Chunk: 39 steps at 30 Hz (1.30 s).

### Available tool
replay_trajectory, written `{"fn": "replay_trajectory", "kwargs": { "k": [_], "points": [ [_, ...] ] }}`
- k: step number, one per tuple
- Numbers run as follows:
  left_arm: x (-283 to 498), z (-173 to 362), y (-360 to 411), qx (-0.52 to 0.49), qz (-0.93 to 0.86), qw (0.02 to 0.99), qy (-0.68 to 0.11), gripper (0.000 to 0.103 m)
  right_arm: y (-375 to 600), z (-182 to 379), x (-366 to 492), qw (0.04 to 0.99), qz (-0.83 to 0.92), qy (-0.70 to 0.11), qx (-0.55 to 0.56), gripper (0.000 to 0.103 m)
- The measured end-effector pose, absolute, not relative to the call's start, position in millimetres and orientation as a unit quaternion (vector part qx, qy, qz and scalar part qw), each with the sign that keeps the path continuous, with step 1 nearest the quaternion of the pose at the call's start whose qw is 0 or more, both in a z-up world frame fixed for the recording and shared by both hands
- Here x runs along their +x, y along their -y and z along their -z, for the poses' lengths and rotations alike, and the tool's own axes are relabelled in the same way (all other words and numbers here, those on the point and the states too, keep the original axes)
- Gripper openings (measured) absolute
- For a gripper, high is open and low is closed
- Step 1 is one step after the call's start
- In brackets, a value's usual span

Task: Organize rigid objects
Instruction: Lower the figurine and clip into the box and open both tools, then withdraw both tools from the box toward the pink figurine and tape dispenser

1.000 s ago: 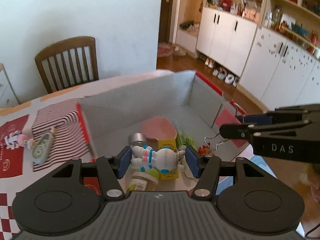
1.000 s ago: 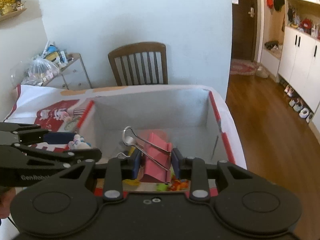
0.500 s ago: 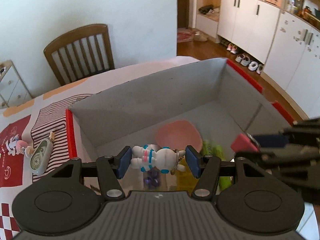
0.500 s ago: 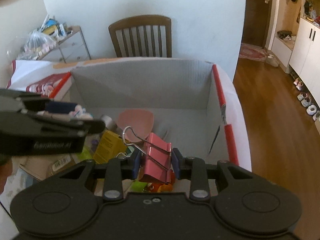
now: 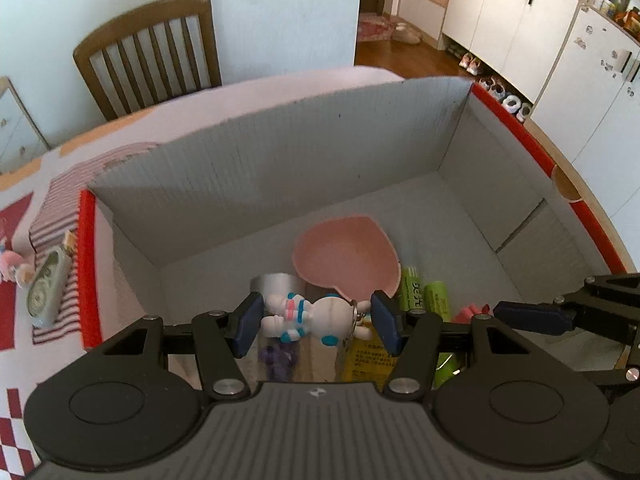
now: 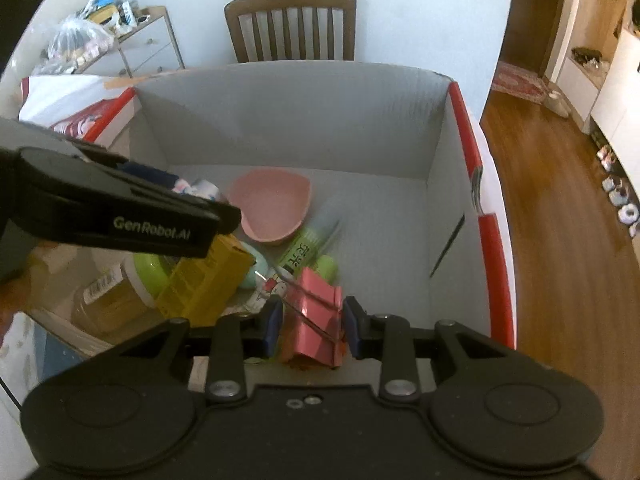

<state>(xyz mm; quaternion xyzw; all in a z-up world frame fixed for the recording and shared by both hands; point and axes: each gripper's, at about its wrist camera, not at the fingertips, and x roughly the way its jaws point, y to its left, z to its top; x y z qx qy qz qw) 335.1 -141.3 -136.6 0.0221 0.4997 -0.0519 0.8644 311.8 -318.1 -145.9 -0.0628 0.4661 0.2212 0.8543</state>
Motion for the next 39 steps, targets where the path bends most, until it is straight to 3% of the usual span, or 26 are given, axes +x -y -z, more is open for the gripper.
{"fn": "replay_trajectory", "kwargs": {
  "k": [7, 15, 39],
  "points": [
    [335, 135, 144, 0.023, 0.050, 0.862, -0.503, 0.060, 323, 143, 312, 0.852, -0.223, -0.470, -0.050, 0.034],
    [324, 121, 133, -0.008, 0.052, 0.867, -0.496, 0.068, 327, 137, 306, 0.856, -0.223, -0.465, -0.040, 0.039],
    [240, 53, 76, -0.034, 0.099, 0.914, -0.391, 0.080, 309, 83, 247, 0.893, -0.233, -0.385, -0.032, 0.086]
  ]
}}
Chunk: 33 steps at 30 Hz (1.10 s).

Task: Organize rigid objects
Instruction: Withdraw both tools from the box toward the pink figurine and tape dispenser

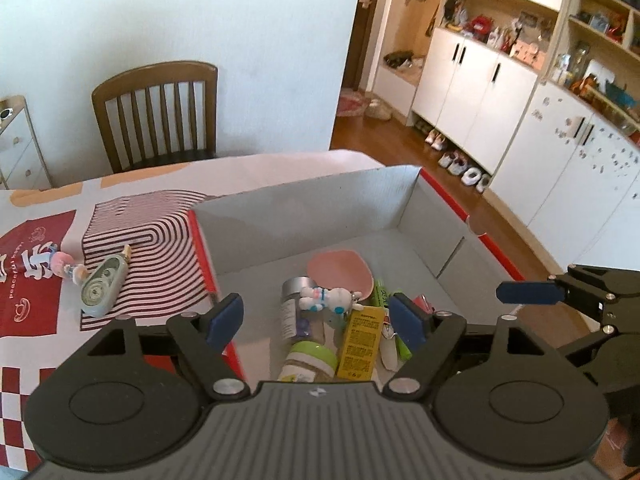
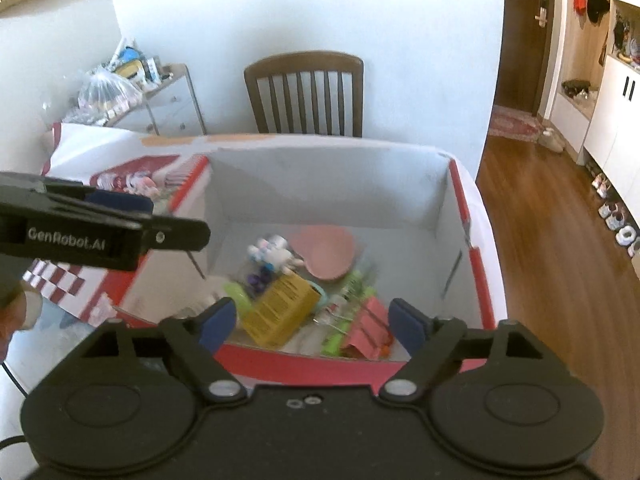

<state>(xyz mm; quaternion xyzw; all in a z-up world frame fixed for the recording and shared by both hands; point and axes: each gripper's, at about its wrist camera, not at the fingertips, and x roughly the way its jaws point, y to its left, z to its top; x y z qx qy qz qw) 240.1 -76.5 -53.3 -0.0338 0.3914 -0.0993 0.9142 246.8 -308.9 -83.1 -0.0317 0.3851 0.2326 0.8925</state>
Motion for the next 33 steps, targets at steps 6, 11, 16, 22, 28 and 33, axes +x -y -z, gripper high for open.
{"fn": "replay_trajectory", "kwargs": {
  "k": [6, 11, 16, 22, 28, 33],
  "points": [
    [222, 45, 31, -0.049, 0.106, 0.918, -0.379, 0.084, 276, 64, 231, 0.904, -0.243, -0.353, -0.019, 0.100],
    [217, 44, -17, -0.053, 0.097, 0.920, -0.375, 0.086, 232, 54, 223, 0.909, -0.255, -0.330, -0.022, 0.103],
    [216, 47, -63, -0.040, 0.074, 0.928, -0.364, 0.098, 185, 54, 220, 0.908, -0.259, -0.329, -0.023, 0.103],
    [222, 58, -118, -0.049, 0.045, 0.935, -0.347, 0.100, 143, 54, 227, 0.911, -0.245, -0.330, -0.013, 0.103],
    [245, 77, -155, -0.064, 0.002, 0.937, -0.344, 0.100, 99, 57, 236, 0.906, -0.257, -0.334, -0.035, 0.103],
    [270, 101, -177, -0.084, 0.002, 0.930, -0.357, 0.100, 68, 67, 250, 0.906, -0.249, -0.340, -0.052, 0.102]
  ]
}}
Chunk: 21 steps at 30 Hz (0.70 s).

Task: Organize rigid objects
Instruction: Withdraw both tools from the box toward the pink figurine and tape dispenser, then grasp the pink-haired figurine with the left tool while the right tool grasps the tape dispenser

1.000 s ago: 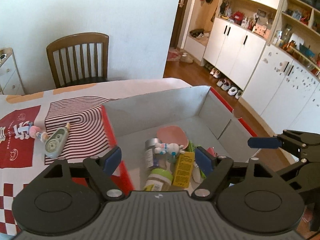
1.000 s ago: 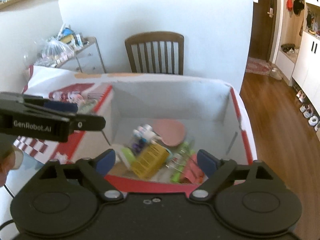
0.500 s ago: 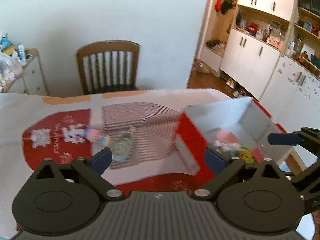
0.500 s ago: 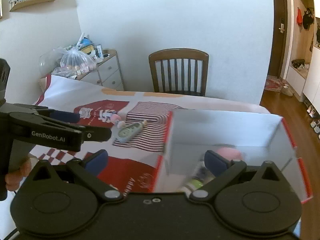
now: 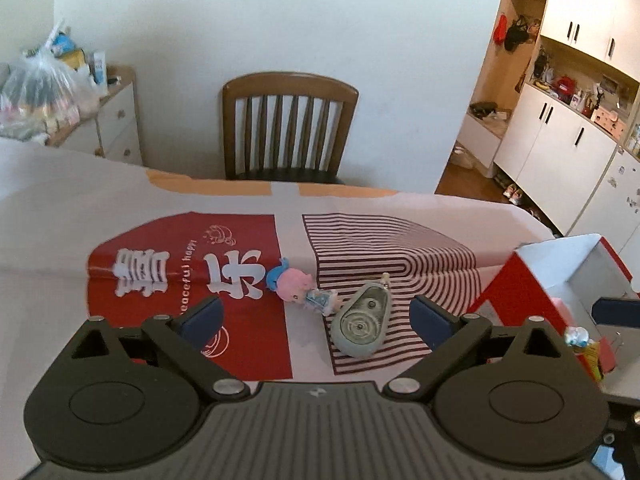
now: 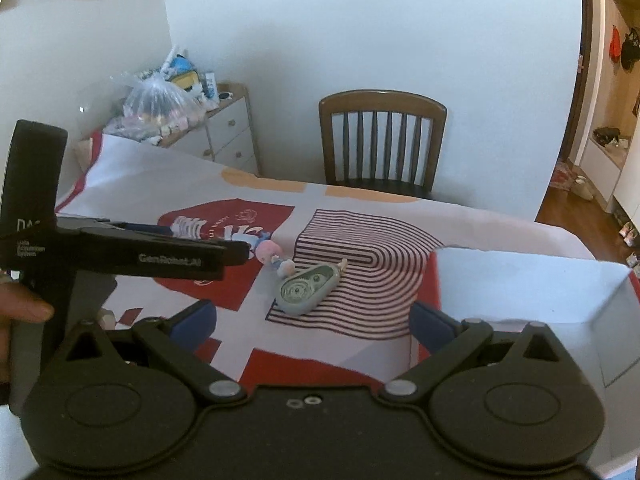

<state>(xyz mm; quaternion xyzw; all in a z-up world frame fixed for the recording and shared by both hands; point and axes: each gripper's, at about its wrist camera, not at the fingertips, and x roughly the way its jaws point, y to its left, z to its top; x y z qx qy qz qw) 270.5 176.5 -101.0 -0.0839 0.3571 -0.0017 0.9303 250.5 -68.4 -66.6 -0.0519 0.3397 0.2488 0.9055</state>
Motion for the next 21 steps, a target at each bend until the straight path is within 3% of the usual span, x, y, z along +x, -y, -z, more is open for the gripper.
{"fn": "replay_trajectory", "kwargs": {
  "k": [21],
  "points": [
    [327, 176, -184, -0.002, 0.021, 0.936, -0.352, 0.100, 10, 100, 360, 0.883, -0.189, -0.427, -0.044, 0.099]
  ]
}}
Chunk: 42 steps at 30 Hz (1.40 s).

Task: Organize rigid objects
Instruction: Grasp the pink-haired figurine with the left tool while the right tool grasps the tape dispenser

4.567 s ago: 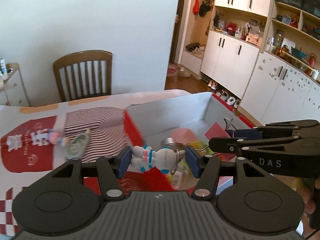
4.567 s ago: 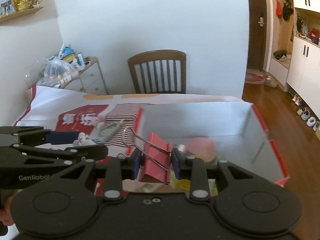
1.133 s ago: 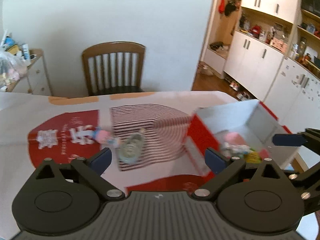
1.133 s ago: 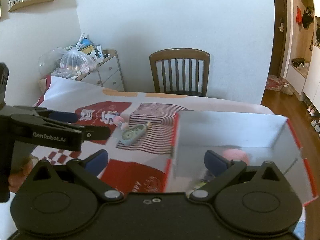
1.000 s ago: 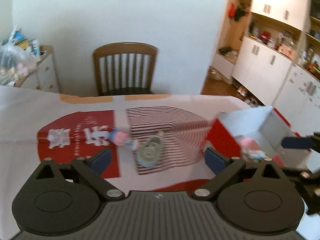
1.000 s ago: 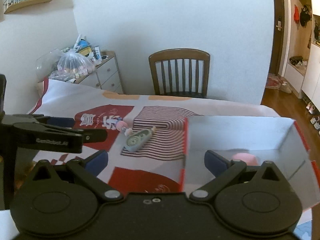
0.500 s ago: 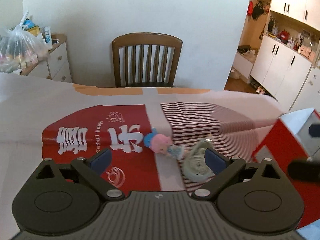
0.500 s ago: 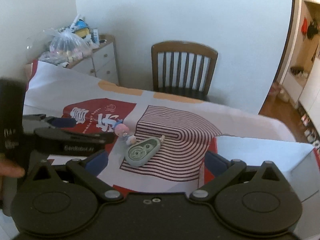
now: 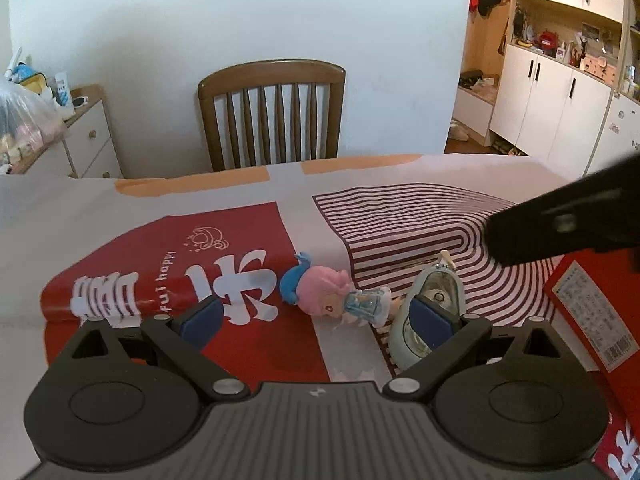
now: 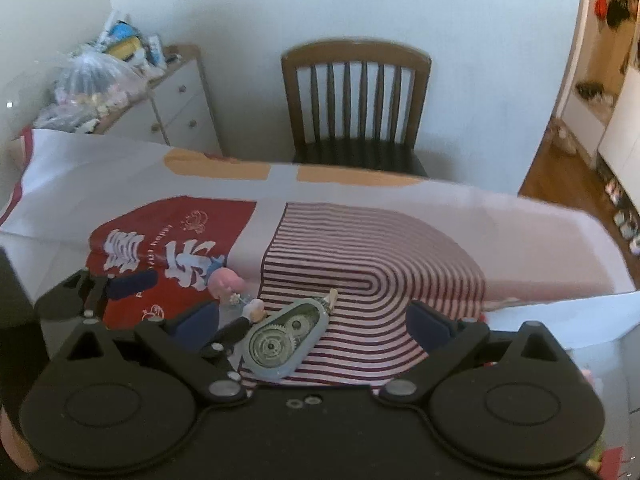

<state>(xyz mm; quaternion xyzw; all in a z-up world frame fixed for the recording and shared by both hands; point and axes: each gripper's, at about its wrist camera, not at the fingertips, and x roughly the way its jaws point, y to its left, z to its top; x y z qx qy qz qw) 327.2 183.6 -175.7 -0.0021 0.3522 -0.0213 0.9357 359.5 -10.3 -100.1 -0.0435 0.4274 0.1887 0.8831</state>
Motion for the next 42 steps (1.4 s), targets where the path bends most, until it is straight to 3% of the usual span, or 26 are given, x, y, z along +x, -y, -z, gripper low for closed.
{"fn": "replay_trajectory", "kwargs": {
  "k": [5, 10, 19, 23, 36, 42],
  "points": [
    [336, 186, -181, 0.006, 0.034, 0.935, -0.353, 0.100, 5, 124, 391, 0.863, -0.136, -0.487, 0.001, 0.083],
    [342, 192, -186, -0.006, 0.038, 0.935, -0.353, 0.100, 3, 142, 407, 0.851, -0.108, -0.513, 0.025, 0.075],
    [347, 195, -191, -0.003, 0.065, 0.938, -0.340, 0.097, -11, 153, 413, 0.849, -0.094, -0.520, 0.019, 0.070],
    [347, 194, -192, -0.009, 0.089, 0.938, -0.336, 0.078, -11, 153, 415, 0.850, -0.089, -0.518, 0.026, 0.069],
    [321, 192, -222, -0.030, 0.040, 0.937, -0.346, 0.077, -29, 168, 411, 0.842, -0.088, -0.532, -0.001, 0.062],
    [310, 193, -236, -0.052, 0.020, 0.935, -0.349, 0.077, -51, 175, 398, 0.847, -0.077, -0.522, -0.066, 0.062]
  ]
}}
